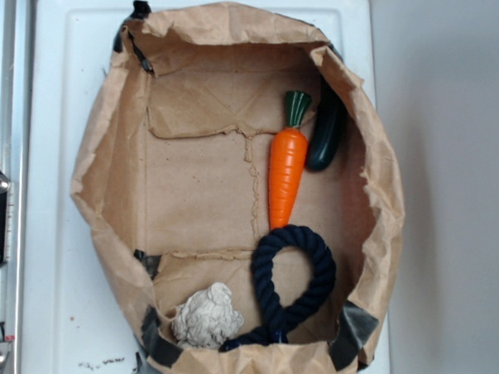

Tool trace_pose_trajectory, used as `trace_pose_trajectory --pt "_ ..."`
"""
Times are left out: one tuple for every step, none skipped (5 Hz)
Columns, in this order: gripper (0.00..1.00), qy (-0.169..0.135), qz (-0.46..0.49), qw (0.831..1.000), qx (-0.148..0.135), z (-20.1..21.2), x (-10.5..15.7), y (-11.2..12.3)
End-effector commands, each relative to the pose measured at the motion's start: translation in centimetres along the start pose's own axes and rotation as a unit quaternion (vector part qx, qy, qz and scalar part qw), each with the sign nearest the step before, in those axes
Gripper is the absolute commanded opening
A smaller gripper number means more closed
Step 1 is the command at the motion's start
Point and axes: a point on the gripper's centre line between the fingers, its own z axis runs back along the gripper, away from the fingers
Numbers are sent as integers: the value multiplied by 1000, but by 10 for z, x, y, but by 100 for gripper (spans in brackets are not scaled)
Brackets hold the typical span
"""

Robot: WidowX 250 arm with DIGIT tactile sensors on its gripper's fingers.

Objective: Grab the blue rope.

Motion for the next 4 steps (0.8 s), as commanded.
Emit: trace_pose_trajectory --pt "100 0 0 1000 0 0 0 0" --pt "100 -29 21 999 0 -2 30 -16" --pt "100 -50 62 997 -2 -8 59 -23" --pt "100 -79 122 989 -31 -28 93 -20"
